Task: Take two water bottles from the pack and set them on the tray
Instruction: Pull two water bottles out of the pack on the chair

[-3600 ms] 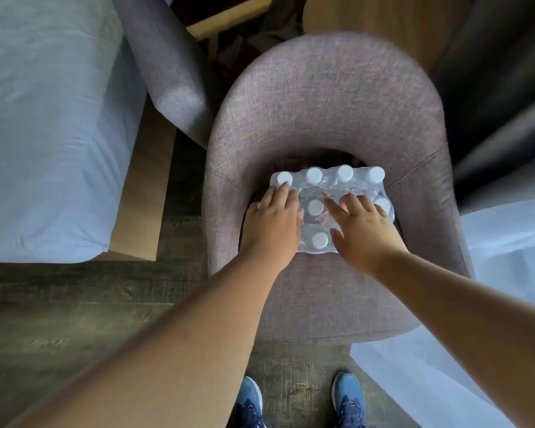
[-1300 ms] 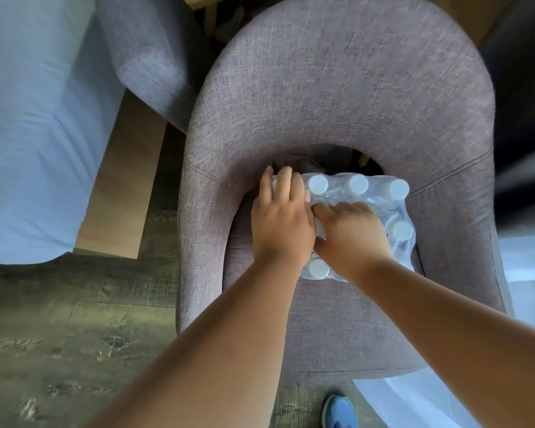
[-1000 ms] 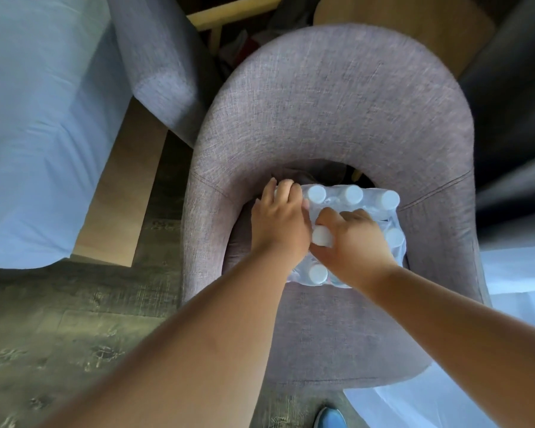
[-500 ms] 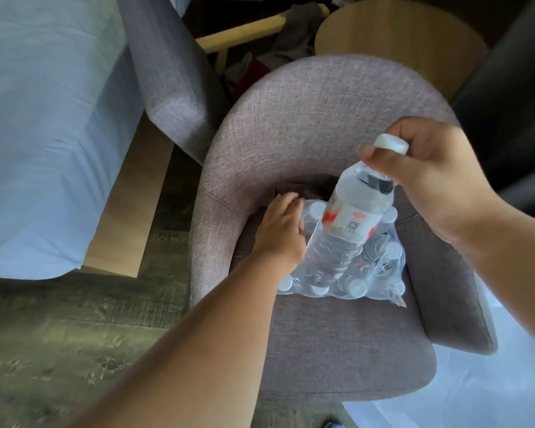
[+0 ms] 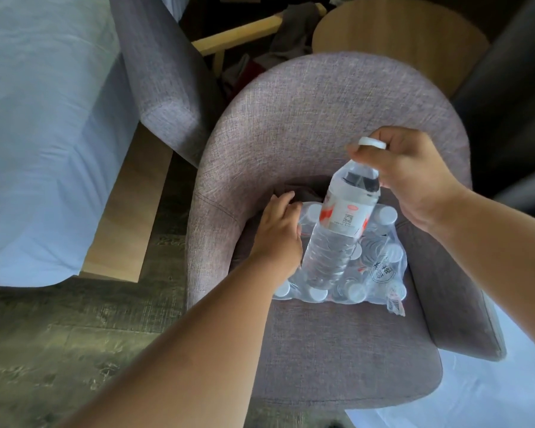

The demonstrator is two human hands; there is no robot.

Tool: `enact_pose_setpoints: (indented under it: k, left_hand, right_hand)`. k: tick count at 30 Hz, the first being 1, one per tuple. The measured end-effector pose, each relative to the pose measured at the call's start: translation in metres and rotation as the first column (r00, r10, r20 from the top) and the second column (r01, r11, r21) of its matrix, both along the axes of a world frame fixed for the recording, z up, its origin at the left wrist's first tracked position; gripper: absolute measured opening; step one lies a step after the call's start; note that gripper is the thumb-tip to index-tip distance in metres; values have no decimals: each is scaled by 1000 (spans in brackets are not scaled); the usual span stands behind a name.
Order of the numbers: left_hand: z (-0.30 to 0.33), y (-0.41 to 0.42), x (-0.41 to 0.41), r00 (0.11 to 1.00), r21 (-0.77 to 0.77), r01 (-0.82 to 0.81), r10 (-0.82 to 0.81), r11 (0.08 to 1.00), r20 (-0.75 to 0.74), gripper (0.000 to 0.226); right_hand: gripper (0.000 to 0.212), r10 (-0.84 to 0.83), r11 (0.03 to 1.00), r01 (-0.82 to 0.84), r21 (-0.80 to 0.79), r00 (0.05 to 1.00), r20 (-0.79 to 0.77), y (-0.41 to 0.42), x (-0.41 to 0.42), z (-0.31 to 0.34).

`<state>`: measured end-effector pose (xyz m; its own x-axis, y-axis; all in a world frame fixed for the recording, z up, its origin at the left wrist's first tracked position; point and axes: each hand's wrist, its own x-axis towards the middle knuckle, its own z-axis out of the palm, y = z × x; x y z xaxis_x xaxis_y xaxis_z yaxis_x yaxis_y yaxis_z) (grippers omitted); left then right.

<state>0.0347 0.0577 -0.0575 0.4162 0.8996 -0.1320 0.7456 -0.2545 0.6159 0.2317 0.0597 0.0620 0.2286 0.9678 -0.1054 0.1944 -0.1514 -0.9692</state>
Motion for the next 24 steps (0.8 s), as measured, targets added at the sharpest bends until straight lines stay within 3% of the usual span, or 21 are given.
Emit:
enact_pose_setpoints:
  k: [3,5,7,9,12,17,19,24]
  left_hand:
    - [20,0,1,981,-295,-81,128,952,144,48]
    - [47,-5,-3,875,-514,-116,332,850,353,57]
    - [66,-16,-6,690,-541,-178,497,822,527,66]
    - [78,-33,-5,641,-517,-137,474,845,604,85]
    - [70,-52,4,656,-549,3,412,836,632,92]
    - [42,-51,6,739,-615,156,322,773,592,54]
    - [38,-48,8,767,-619,190,279,762,578,41]
    - [31,-44,10,753,-643,198,306,740,583,46]
  right_hand:
    - [58,52,999,-52,-7,999,0,-3,-2,5]
    - [56,62,998,-62,-8,998,13,-6,-2,7]
    - [55,64,998,-64,-4,998,4,-9,-2,7]
    - [54,58,998,-58,9,998,-6,-11,-1,8]
    - [43,75,997,-75,20,997,7,-11,-1,11]
    - [27,190,982,-190,-12,982,-8,-13,-4,20]
    - [25,213,977,-213,-19,977,13,-13,-8,25]
    - [36,223,974,-222,-35,975,17,-19,-10,29]
